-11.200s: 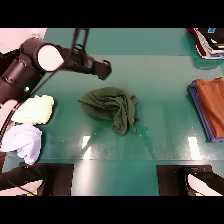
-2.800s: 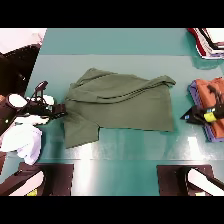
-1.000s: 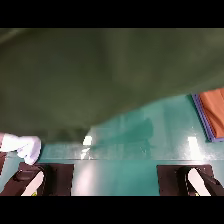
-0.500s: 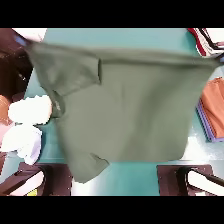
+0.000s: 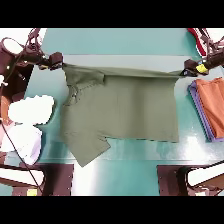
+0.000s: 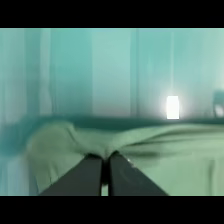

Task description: Fold the shirts.

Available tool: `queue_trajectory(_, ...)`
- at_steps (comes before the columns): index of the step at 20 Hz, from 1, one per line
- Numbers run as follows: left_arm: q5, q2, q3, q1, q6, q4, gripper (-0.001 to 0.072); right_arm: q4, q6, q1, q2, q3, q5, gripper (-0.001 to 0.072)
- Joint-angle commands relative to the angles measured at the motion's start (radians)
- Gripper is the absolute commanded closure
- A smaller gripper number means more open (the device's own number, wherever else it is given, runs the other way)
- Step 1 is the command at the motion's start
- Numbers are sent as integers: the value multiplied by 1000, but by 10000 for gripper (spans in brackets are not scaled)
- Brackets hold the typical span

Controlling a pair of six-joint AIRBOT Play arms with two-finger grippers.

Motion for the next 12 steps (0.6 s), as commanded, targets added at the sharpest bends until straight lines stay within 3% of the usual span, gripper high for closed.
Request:
queue_trajectory(1, 58, -65, 96, 1, 12, -14, 681, -11, -2, 3, -70, 129, -24, 696)
queue_trajectory(6, -252, -59, 97, -9, 10, 8, 683, -58, -24, 20, -27, 85, 70, 696)
queue_trajectory(12, -172, -47, -130, -64, 10, 101, 681, -103, -20, 66, 109, -288, -59, 695)
